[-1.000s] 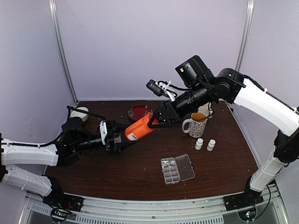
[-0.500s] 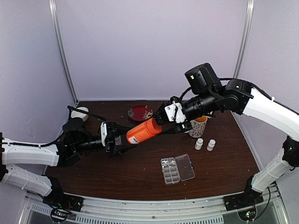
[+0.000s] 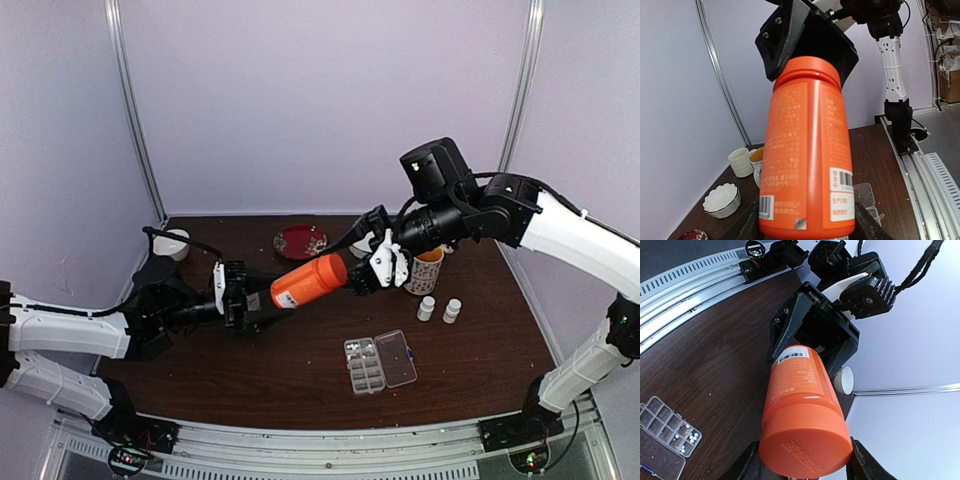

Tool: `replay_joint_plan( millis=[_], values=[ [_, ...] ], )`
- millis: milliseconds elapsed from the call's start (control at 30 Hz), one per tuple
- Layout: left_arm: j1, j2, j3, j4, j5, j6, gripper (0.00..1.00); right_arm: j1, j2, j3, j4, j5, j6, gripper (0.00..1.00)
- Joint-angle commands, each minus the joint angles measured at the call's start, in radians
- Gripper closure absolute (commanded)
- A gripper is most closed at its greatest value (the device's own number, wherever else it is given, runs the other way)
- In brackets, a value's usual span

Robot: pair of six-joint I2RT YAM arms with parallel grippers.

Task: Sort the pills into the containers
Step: Unscrew the lid of the pill bottle.

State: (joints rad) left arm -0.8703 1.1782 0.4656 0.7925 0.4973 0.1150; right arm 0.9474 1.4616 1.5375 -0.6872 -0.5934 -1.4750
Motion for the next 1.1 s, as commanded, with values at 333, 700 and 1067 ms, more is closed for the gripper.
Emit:
replay_joint_plan(
  millis=[333,700,1067],
  values=[
    [0.007,0.034,0.078,-0.039,-0.030,-0.025,1.00,-0.002,0.025,0.128,-0.068,-0.120,0.060,0.81],
    [0.007,0.060,0.180,-0.249,-0.040,0.041,1.00,-0.001,0.075,0.202,-0.169,-0.091,0.048,0.82],
    [0.007,0.083,0.204,-0.271,-0.039,0.045,1.00,0.001,0.137,0.297,-0.311,-0.068,0.016,0.81]
  ],
)
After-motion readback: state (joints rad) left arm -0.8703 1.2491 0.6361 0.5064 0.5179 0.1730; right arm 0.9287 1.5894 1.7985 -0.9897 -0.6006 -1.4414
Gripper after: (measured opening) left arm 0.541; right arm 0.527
